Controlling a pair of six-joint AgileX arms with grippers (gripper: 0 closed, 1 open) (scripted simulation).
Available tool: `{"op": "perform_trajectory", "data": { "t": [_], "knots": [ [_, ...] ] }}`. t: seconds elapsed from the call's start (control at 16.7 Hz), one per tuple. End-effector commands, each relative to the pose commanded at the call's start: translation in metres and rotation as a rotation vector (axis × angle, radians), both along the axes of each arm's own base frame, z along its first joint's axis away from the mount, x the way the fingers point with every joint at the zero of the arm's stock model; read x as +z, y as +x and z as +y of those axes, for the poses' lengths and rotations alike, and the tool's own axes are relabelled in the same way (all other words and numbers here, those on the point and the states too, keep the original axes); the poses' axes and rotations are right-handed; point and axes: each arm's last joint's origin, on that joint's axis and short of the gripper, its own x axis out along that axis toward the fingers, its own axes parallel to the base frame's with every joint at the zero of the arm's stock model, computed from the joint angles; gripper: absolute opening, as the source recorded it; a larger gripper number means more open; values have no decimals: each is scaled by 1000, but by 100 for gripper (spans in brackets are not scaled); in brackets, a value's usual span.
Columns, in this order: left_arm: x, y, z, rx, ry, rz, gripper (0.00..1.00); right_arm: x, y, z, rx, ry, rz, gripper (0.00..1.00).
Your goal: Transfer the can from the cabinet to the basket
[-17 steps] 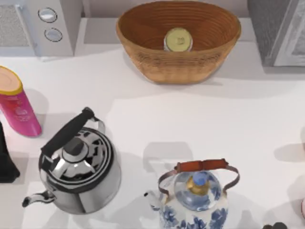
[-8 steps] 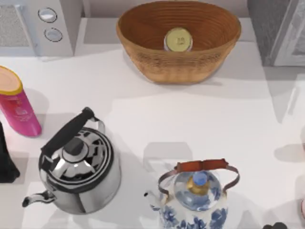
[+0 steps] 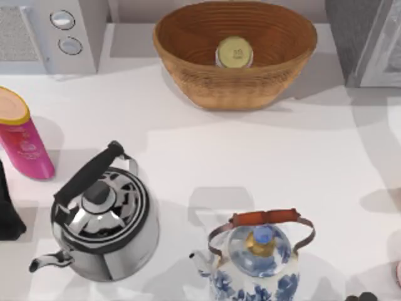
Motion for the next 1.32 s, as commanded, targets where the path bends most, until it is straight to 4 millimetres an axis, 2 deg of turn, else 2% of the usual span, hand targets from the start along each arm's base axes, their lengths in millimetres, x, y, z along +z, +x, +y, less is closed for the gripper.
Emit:
{"op": "perform_trajectory", "data": {
  "t": [0.12,0.3,0.54,0.6,0.72,1.08,1.26,1.32],
  "knots": [
    [0,0,0,0,0,0,100,-1,-11,23,0,-2,0,100],
    [0,0,0,0,0,0,100,-2,-21,39,-1,-3,0,100],
    [0,0,0,0,0,0,100,-2,-22,40,-1,-3,0,100],
    [0,0,0,0,0,0,100,4,-29,30,-43,-6,-21,100],
    [0,0,0,0,0,0,100,6,-24,31,-40,-4,-23,100],
    [0,0,0,0,0,0,100,4,20,30,-42,-6,-19,100],
    [0,0,0,0,0,0,100,4,21,30,-42,-6,-21,100],
    [0,0,0,0,0,0,100,6,13,30,-37,-5,-28,100]
  ]
}}
